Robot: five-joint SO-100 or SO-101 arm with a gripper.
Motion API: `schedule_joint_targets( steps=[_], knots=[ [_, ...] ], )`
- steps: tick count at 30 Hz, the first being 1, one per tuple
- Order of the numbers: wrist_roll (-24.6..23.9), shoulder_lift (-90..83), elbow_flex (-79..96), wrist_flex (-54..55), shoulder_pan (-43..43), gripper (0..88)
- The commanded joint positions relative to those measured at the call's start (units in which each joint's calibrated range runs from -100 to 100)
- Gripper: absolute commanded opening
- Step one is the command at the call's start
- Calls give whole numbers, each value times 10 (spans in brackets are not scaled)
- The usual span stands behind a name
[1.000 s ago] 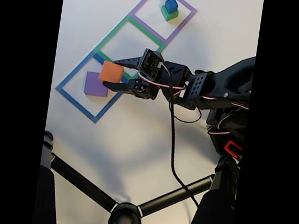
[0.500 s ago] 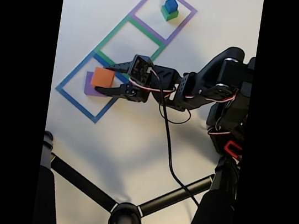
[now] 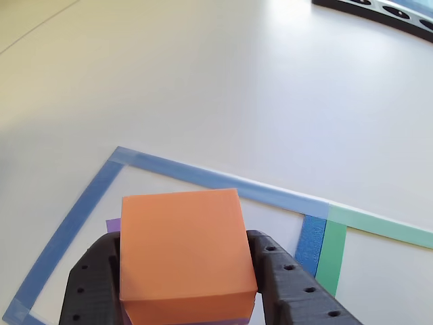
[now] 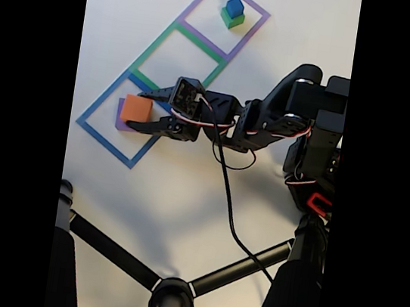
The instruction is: Tower of hanoi
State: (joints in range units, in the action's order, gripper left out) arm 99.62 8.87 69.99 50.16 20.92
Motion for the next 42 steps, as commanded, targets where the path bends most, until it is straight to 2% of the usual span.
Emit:
schedule_joint_targets(
  steps=[1, 22, 32, 42],
  knots=[
    [4, -1, -32, 18, 8, 95],
    [4, 31, -55, 18, 5, 128],
    [4, 41, -56, 22, -4, 266],
    [4, 23, -81, 14, -3, 316]
  ],
)
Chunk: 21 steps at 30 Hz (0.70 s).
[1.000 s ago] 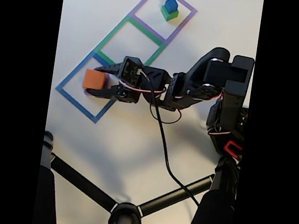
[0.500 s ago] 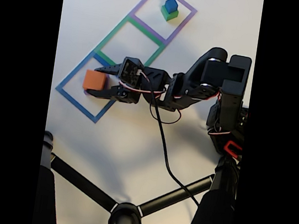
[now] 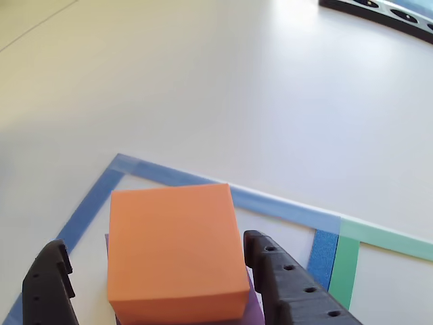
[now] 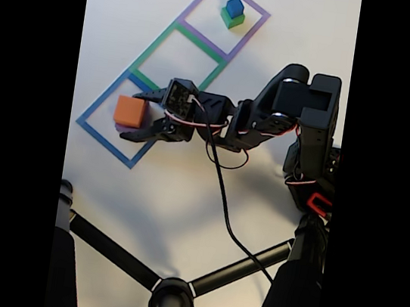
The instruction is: Tower of hanoi
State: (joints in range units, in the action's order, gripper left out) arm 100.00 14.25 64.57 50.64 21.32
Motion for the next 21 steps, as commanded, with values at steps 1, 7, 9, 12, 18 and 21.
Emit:
schedule_joint_targets(
  steps=[1, 7, 9, 12, 18, 21],
  knots=[
    [0, -40, -32, 1, -5, 319],
    [0, -124, -81, -102, 6, 329],
    [0, -166, -94, -153, 8, 325],
    [0, -239, -123, -269, 5, 256],
    [0, -370, -258, -616, -33, 15],
    [0, -411, -340, -799, -71, 11]
  ],
)
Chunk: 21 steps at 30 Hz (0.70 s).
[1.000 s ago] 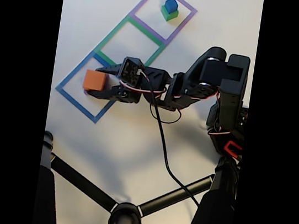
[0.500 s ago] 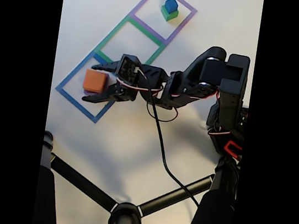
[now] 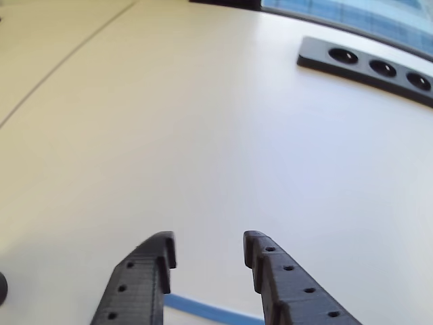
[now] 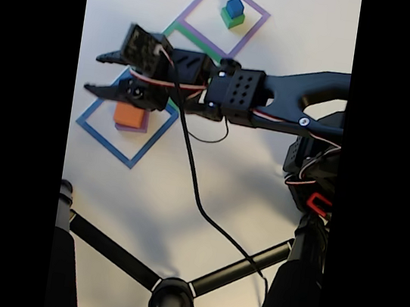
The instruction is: Tower of hanoi
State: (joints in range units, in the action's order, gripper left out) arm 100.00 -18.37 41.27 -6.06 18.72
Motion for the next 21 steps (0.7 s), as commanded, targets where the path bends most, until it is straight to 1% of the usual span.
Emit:
schedule_joint_targets(
  steps=[1, 5, 11, 15, 17, 18, 21],
  knots=[
    [0, -94, -131, -284, -58, 11],
    [0, -114, -231, -462, -106, 10],
    [0, -116, -460, -734, -166, 10],
    [0, -108, -619, -868, -210, 10],
    [0, -101, -699, -926, -234, 10],
    [0, -102, -724, -938, -246, 11],
    [0, -118, -731, -938, -287, 11]
  ],
)
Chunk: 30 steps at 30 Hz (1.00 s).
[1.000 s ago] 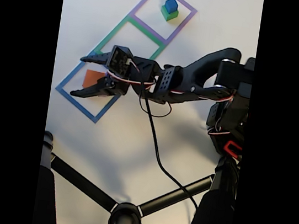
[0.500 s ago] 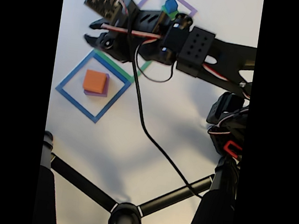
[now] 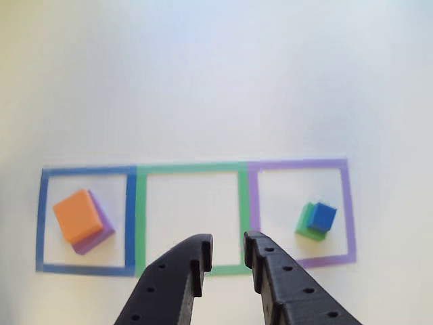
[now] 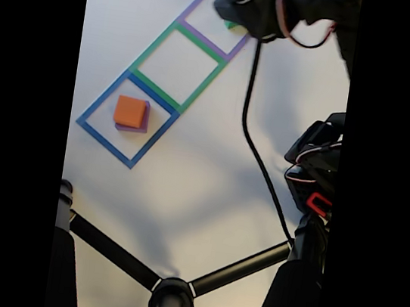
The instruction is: Tower of hanoi
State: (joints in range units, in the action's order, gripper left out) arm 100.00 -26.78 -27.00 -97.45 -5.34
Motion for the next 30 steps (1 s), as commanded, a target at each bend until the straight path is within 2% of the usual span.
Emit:
schedule_joint_targets(
  steps=[1, 15, 19, 23, 28, 30],
  knots=[
    [0, -39, -43, -24, -61, 11],
    [0, -117, 110, -19, -283, 48],
    [0, -149, 196, 19, -334, 119],
    [0, -187, 317, 106, -366, 161],
    [0, -259, 525, 297, -369, 214],
    [0, -275, 590, 361, -369, 309]
  ],
)
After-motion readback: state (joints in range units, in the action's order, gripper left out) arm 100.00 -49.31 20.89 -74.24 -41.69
